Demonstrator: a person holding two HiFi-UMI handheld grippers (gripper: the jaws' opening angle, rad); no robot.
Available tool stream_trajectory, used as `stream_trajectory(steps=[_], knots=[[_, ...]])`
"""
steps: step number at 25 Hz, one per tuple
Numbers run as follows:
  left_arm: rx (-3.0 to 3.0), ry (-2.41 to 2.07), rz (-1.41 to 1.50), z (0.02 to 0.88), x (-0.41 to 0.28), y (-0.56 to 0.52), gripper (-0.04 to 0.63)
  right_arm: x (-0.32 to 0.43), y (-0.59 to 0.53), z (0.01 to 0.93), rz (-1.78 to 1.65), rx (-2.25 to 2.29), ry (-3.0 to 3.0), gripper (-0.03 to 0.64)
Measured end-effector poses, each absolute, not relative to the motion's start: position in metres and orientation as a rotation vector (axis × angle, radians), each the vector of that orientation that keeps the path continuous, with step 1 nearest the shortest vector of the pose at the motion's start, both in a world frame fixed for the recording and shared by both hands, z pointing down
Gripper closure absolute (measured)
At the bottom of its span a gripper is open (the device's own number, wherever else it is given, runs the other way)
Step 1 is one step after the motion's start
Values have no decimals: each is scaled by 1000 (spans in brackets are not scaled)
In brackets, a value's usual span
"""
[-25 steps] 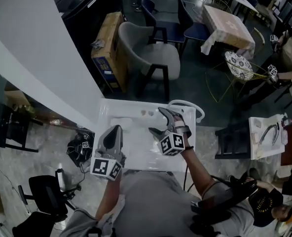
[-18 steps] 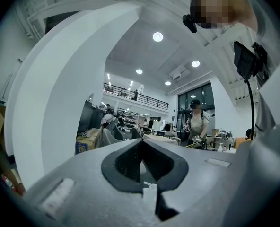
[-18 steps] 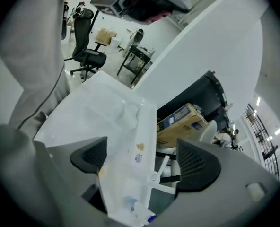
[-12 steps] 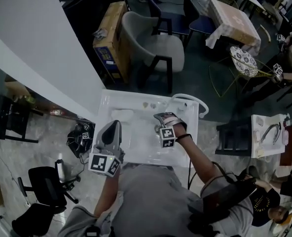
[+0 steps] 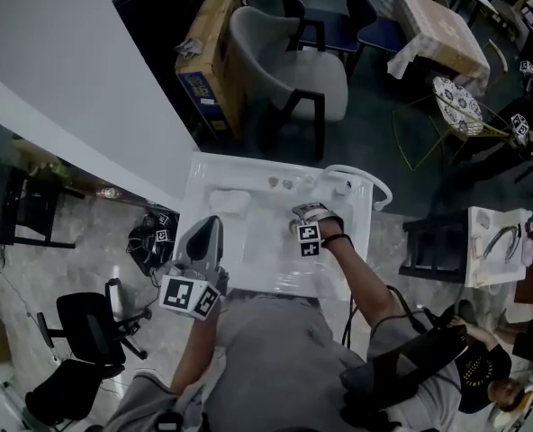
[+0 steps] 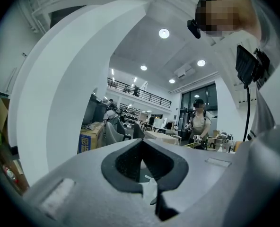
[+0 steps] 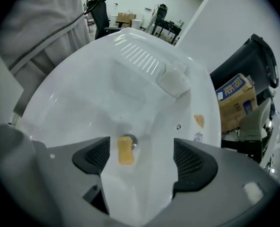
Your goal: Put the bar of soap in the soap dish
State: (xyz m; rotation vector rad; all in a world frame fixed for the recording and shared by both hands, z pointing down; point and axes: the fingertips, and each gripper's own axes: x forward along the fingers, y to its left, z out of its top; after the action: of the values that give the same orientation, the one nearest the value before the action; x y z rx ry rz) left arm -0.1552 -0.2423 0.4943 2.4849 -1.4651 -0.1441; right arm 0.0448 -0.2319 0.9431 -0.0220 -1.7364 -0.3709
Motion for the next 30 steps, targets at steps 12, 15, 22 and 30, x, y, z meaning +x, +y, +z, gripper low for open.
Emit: stream_trajectory(steps=[12,15,22,30], knots=[[2584,-1485,-201,470,-156,-233,601,75,-209,1038,-335,-136,-1596,216],[2587,-1476,-197,472,-153,-235,601,78,-209,1051,-331,-126,-1586,215],[2567,-1443,-150,492,-145,-231,601,83,-206,1069,-307,-135,-1573,209],[2558,-1439,-109,508,-143,-232,601,92,-203,1092,-293,-138,-1555,210]])
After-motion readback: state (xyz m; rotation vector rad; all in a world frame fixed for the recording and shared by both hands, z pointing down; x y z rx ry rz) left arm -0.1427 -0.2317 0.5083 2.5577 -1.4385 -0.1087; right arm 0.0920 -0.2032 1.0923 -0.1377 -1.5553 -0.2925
